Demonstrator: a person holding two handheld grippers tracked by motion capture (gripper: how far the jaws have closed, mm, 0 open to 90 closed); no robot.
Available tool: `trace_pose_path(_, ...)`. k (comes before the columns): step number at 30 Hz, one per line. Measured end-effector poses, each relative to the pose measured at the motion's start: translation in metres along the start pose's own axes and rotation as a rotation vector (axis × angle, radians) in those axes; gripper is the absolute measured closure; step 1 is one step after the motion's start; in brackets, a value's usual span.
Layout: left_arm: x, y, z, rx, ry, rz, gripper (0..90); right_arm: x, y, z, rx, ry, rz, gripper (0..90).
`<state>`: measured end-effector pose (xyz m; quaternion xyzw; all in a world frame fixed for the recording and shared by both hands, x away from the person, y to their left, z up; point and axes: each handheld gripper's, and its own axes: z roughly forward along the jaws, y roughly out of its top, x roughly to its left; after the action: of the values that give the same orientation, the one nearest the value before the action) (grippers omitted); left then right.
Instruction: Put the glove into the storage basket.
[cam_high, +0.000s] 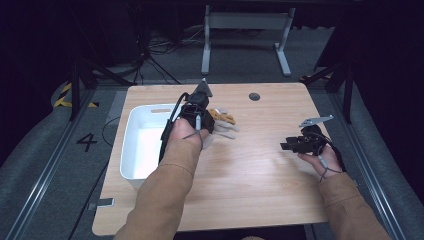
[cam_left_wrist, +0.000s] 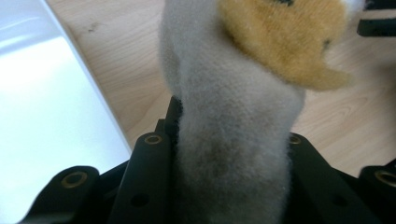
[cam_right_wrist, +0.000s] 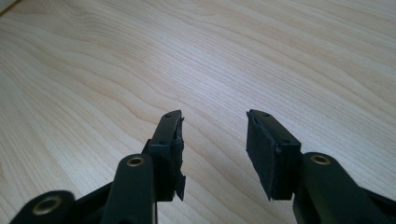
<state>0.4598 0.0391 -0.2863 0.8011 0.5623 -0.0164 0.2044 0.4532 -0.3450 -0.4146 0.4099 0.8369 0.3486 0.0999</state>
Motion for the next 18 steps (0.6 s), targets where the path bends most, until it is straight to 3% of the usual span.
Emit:
trace_pose_path(5,0.006,-0.002,-0.007,-0.042,0.023,-0.03,70.2,-0.001,-0.001,0.0,0.002,0.002,0.005,56.2)
trace_pose_path(8,0.01,-0.004,-0.011,-0.057,0.034,-0.079,70.2,0.0,-0.001,0.0,0.003,0.002,0.004,56.2)
trace_pose_path(18,0.023,-0.013,-0.02,-0.074,0.05,-0.137,70.1,-0.002,0.0,0.003,0.007,0.006,0.005,56.3)
